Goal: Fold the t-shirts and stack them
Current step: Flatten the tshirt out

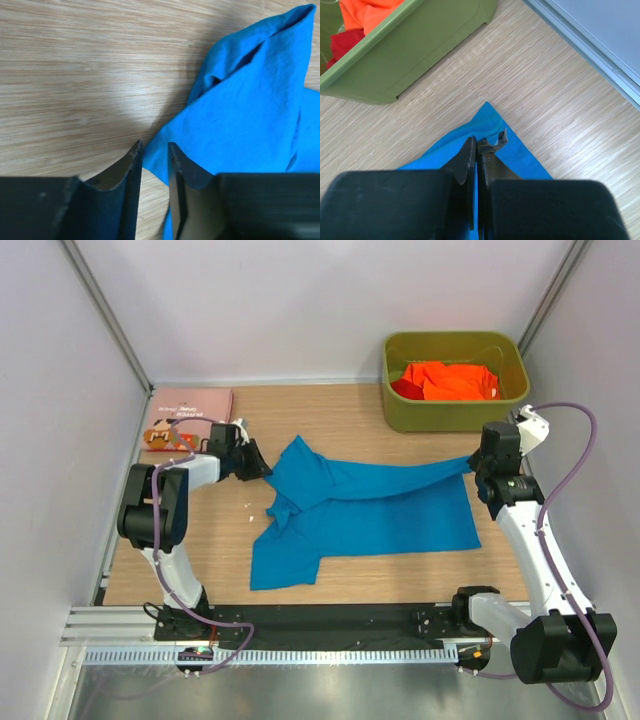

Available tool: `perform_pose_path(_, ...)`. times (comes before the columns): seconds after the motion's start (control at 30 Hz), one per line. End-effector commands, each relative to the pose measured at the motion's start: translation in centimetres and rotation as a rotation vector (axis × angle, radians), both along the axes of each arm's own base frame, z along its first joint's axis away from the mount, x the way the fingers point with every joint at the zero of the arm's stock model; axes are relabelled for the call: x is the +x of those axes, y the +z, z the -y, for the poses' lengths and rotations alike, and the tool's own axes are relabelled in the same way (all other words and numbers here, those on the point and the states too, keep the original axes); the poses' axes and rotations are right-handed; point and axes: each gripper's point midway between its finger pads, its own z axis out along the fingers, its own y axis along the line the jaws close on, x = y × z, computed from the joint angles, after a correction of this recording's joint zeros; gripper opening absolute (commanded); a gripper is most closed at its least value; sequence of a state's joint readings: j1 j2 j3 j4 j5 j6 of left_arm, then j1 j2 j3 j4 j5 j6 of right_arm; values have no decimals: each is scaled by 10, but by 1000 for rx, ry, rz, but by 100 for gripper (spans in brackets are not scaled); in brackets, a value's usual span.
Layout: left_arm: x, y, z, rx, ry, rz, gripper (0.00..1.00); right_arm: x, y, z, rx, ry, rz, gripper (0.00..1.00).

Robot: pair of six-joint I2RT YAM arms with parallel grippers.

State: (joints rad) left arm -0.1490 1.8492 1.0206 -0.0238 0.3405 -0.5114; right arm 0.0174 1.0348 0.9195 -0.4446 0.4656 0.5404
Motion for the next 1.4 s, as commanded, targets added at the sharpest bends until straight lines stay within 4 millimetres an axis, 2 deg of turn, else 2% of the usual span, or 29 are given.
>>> perform_pose_path(0.0, -2, -4, 0, 17, -15, -12, 26, 8, 18, 2, 0, -11, 66, 1)
perform_pose_path(0.13, -6, -2, 1, 22, -16, -24, 3, 8, 16, 1, 8, -6, 64, 1)
perform_pose_path(0.17, -6, 2, 2, 17, -18, -16, 0, 8, 16, 1, 11, -6, 64, 1)
perform_pose_path(0.23, -7, 8, 4, 11, -19, -14, 0, 8, 16, -1, 18, -2, 63, 1)
perform_pose_path(0.33, -5, 26, 7, -16, -8, -6, 0, 7, 25, -3, 27, 4, 76, 1)
perform_pose_path(0.43, -2, 56, 8, -28, 0, 19, 0, 3, 35, -4, 36, 8, 98, 1)
perform_pose_path(0.47, -8, 62, 6, -17, 4, -6, 0, 2, 42, -5, 42, 14, 116, 1)
perform_pose_path(0.53, -2, 103, 0, 4, 29, 69, 0, -1, 50, -6, 44, 18, 125, 1)
perform_pose_path(0.57, -5, 109, -14, 62, 84, 61, 0, -1, 62, -7, 48, 23, 153, 1)
perform_pose_path(0.63, -3, 162, -29, 101, 148, 179, 0, 0, 75, -11, 61, 40, 181, 1)
perform_pose_path(0.7, -12, 194, -47, 131, 223, 211, 0, 1, 104, -22, 86, 99, 246, 1)
perform_pose_path(0.73, -15, 231, -56, 115, 256, 279, 0, -1, 116, -24, 93, 115, 268, 1)
perform_pose_path(0.77, -25, 241, -62, 120, 275, 255, 0, -3, 140, -28, 101, 136, 322, 1)
perform_pose_path(0.83, -37, 273, -71, 133, 310, 287, 0, -13, 169, -36, 119, 179, 390, 1)
perform_pose_path(0.87, -47, 301, -75, 133, 327, 307, 0, -21, 195, -40, 126, 199, 452, 1)
perform_pose_path(0.93, -61, 335, -87, 147, 388, 361, 0, -39, 222, -46, 145, 237, 522, 1)
perform_pose_path(0.97, -80, 367, -91, 133, 408, 418, 0, -51, 244, -48, 156, 245, 581, 1)
perform_pose_path(1.0, -90, 387, -95, 125, 430, 458, 0, -60, 255, -51, 166, 258, 610, 1)
perform_pose_path(1.03, -100, 403, -101, 123, 465, 489, 0, -79, 275, -54, 174, 281, 666, 1)
perform_pose_path(1.07, -117, 418, -105, 116, 476, 516, 0, -90, 285, -56, 190, 289, 699, 1)
perform_pose_path(1.1, -134, 454, -107, 85, 489, 603, 0, -103, 295, -57, 195, 295, 733, 1)
perform_pose_path(1.13, -146, 469, -110, 73, 501, 636, 0, -126, 310, -59, 197, 309, 789, 1)
perform_pose_path(1.17, -161, 480, -112, 65, 506, 656, 0, -140, 318, -60, 205, 314, 822, 1)
perform_pose_path(1.2, -183, 508, -114, 32, 513, 736, 0, -153, 325, -59, 212, 313, 853, 1)
perform_pose_path(1.23, -197, 521, -114, 13, 511, 773, 0, -164, 329, -60, 218, 315, 867, 1)
perform_pose_path(1.27, -209, 528, -113, 0, 501, 793, 0, -191, 343, -61, 216, 328, 929, 1)
perform_pose_path(1.33, -237, 551, -113, -45, 494, 877, 0, -214, 351, -61, 229, 332, 967, 1)
perform_pose_path(1.37, -248, 557, -112, -71, 489, 905, 0, -235, 361, -60, 225, 331, 1016, 1)
